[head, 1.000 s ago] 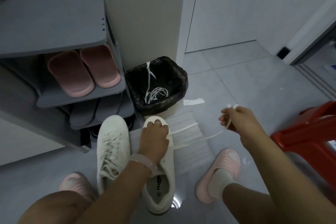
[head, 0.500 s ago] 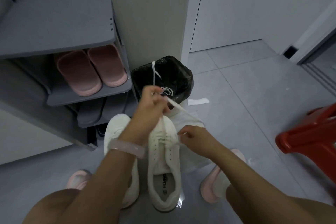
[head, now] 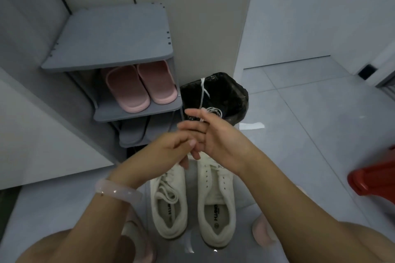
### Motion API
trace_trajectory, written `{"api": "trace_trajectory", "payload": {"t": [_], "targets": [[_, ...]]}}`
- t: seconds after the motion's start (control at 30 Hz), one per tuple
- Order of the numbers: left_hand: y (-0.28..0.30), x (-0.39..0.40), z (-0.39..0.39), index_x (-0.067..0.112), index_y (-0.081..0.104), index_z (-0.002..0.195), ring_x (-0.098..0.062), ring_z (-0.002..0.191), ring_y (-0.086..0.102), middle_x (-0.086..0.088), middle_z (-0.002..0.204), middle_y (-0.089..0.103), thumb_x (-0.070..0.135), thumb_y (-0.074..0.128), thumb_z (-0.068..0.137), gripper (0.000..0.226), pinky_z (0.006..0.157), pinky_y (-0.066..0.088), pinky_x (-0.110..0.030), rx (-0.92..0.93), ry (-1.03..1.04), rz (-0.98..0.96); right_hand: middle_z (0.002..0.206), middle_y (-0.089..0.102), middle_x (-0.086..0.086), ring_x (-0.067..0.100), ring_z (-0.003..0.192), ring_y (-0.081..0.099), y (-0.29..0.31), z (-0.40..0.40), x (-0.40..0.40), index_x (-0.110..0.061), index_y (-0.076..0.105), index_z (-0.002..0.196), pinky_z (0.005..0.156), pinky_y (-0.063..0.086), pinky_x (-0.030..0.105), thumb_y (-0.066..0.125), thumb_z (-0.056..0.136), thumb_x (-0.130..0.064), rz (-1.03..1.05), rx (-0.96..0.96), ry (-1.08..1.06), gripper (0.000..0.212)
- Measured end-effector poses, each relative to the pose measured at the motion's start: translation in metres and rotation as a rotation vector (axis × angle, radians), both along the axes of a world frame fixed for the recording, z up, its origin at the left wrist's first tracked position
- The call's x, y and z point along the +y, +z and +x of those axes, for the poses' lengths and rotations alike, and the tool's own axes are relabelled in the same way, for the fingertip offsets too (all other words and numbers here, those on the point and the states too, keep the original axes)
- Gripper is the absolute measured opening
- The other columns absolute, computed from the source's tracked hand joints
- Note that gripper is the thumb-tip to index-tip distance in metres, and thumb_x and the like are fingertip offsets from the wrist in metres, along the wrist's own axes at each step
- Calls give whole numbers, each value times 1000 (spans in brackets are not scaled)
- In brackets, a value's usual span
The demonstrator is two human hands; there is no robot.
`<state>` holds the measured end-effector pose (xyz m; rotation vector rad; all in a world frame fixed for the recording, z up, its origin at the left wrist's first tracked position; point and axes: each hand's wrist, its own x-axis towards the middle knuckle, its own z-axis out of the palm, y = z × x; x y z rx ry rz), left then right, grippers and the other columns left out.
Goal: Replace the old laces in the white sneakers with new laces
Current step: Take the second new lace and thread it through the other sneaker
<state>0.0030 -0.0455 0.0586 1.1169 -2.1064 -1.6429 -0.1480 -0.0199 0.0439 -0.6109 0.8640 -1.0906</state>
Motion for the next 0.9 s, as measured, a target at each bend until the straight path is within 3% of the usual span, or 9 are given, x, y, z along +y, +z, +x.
{"api": "trace_trajectory", "payload": {"t": [0.1,0.17,0.27,0.37,0.47,0.53,0.63,0.7,0.9], "targets": [[4,1,12,-2,62,85,-12,55,53,0,69,66,15,41,97,29,51,45,-12,63,118,26,83,59,3,12,75,59,-7,11,4,-15,57,114,73,48,25,39,99,-28,-139,318,144,27],[8,-2,18,-4,59,83,-11,49,47,1,57,59,14,40,96,29,48,41,-13,126,233,38,88,63,8,12,83,59,-13,14,8,-18,59,110,80,47,27,50,96,-24,-221,499,297,18],[7,-14,32,4,56,72,-6,39,34,3,51,50,16,42,96,30,42,33,-18,154,423,67,76,60,-2,1,65,53,-20,10,7,-15,63,95,64,43,12,56,92,-19,-267,816,373,8],[0,-27,46,8,52,64,-8,34,31,1,44,43,20,46,96,35,39,33,-20,46,617,78,68,52,-9,6,63,49,-25,-11,-1,-14,67,90,60,37,21,55,92,-21,-291,1262,351,14],[-10,-35,56,9,55,71,-16,43,43,-4,56,49,23,50,94,27,44,40,-21,-187,645,2,85,61,-1,16,82,55,-25,-41,-2,-13,68,93,72,40,28,50,93,-19,-186,1494,283,19],[-17,-41,64,12,57,80,-24,65,50,-6,73,57,26,55,90,17,63,41,-27,-455,624,-207,85,61,0,14,80,54,-19,-57,1,-14,66,93,70,39,25,46,95,-20,-121,1530,287,21],[-21,-44,65,13,58,88,-23,80,50,-6,87,58,25,55,89,12,73,36,-28,-625,530,-369,62,50,-7,-3,51,48,-10,-64,9,-15,64,87,53,36,9,40,99,-23,-50,1288,308,28],[-25,-41,55,13,58,91,-21,82,52,-3,88,56,24,56,90,11,72,38,-26,-645,403,-339,59,50,-8,-4,45,46,-11,-60,13,-16,63,88,50,34,7,39,99,-26,-57,1254,335,29],[-47,-26,37,19,57,93,-1,66,54,8,73,62,35,59,88,16,57,37,-16,-791,-89,-76,65,57,-9,1,63,52,-30,-50,13,-17,62,100,61,40,17,39,98,-28,-37,1399,517,25]]}}
